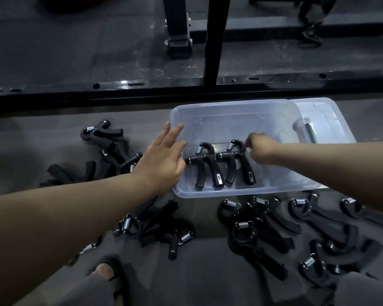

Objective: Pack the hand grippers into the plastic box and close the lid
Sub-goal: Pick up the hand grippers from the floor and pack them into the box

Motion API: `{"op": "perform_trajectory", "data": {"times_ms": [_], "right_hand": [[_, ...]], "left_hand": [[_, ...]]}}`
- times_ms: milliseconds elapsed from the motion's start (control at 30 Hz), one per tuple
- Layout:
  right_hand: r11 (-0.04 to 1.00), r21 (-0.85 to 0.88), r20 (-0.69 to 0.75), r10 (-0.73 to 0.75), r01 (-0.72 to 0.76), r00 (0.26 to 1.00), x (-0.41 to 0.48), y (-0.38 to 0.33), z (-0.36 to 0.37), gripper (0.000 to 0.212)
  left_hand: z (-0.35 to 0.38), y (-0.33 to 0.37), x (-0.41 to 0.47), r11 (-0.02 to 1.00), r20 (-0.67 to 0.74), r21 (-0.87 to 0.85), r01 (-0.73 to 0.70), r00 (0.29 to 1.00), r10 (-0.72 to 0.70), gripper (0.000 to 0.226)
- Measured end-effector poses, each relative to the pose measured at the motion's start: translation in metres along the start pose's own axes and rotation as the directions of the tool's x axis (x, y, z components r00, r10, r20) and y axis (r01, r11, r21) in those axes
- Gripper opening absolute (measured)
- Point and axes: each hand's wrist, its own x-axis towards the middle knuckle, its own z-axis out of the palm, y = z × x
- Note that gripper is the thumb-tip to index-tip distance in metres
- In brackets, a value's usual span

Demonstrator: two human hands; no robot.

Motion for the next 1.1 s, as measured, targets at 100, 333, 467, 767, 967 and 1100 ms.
{"op": "perform_trajectory", "data": {"times_ms": [100, 333, 467, 767, 967, 1100], "right_hand": [[0.992, 0.119, 0.093, -0.060, 0.049, 0.994, -0.006, -0.012, 0.007, 0.021], [0.970, -0.050, 0.415, -0.195, 0.236, 0.889, -0.021, -0.054, 0.044, 0.010], [0.967, -0.057, 0.490, -0.191, 0.250, 0.850, -0.022, -0.058, 0.048, 0.033], [0.975, -0.217, 0.205, 0.003, 0.043, 0.979, -0.003, -0.009, 0.043, 0.064], [0.922, -0.356, 0.165, -0.100, 0.154, 0.981, -0.004, -0.006, 0.038, 0.047], [0.928, -0.281, 0.140, -0.211, 0.243, 0.967, -0.007, -0.038, 0.049, 0.042]], "left_hand": [[-0.002, 0.002, -0.001, 1.000, 0.008, -0.002, 0.004, 1.000, -0.004, 0.044], [-0.003, 0.003, -0.002, 1.000, 0.024, -0.026, 0.007, 1.000, -0.006, 0.041], [-0.003, 0.002, -0.001, 0.999, 0.022, -0.027, 0.016, 1.000, -0.016, 0.041], [-0.002, 0.001, 0.000, 0.999, 0.031, -0.035, 0.013, 0.999, -0.012, 0.040], [-0.001, 0.000, 0.001, 1.000, 0.043, -0.019, 0.006, 0.999, -0.006, 0.041], [-0.001, 0.000, 0.001, 1.000, 0.035, -0.017, -0.001, 0.999, 0.001, 0.040]]}}
